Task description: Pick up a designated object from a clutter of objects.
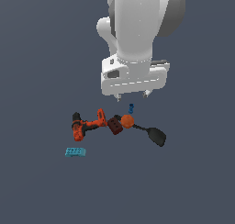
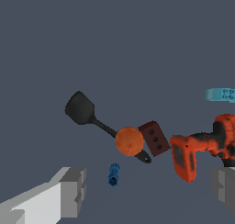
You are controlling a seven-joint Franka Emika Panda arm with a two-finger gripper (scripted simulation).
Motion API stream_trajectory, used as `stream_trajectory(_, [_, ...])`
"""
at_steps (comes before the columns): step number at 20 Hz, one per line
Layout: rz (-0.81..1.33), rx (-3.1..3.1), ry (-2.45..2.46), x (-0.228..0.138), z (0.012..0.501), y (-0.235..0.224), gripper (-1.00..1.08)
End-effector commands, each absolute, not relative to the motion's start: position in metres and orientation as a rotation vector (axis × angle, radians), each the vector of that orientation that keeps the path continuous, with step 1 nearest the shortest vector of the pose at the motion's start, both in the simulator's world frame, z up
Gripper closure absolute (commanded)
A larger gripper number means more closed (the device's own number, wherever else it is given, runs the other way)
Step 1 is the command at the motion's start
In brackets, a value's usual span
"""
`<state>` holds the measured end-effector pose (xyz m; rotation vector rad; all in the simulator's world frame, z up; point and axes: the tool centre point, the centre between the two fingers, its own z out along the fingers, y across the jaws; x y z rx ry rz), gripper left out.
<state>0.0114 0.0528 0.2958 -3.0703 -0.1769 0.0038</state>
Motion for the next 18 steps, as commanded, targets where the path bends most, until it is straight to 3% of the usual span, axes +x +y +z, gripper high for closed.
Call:
stream_trajectory(1, [0.004,-3.073,-0.246,0.013,0.284,0.055,-0.92])
stream_trajectory(18, [0.005,-2.957,-1.059,0.013,0.158,0.082,-0.92])
